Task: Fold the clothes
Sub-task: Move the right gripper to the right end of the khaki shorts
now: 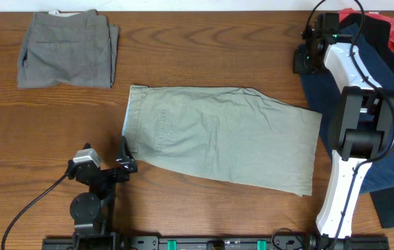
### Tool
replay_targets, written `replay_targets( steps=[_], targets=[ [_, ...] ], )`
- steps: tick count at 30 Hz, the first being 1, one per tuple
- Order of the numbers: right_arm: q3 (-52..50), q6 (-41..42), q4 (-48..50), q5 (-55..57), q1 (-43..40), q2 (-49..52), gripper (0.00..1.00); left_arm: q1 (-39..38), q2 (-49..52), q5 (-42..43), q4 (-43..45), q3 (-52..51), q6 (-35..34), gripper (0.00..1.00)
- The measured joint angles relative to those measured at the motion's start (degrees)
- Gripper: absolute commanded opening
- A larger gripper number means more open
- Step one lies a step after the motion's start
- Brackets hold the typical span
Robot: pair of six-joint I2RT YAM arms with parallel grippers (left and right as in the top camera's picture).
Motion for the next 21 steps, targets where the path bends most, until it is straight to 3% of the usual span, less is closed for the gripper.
replay_targets(
  steps=[21],
  targets=[
    [0.5, 0.02, -2.08, 9.57, -8.09, 0.0, 0.01, 0.0, 0.0, 0.0, 0.0, 0.0, 0.0, 0.98]
  ],
)
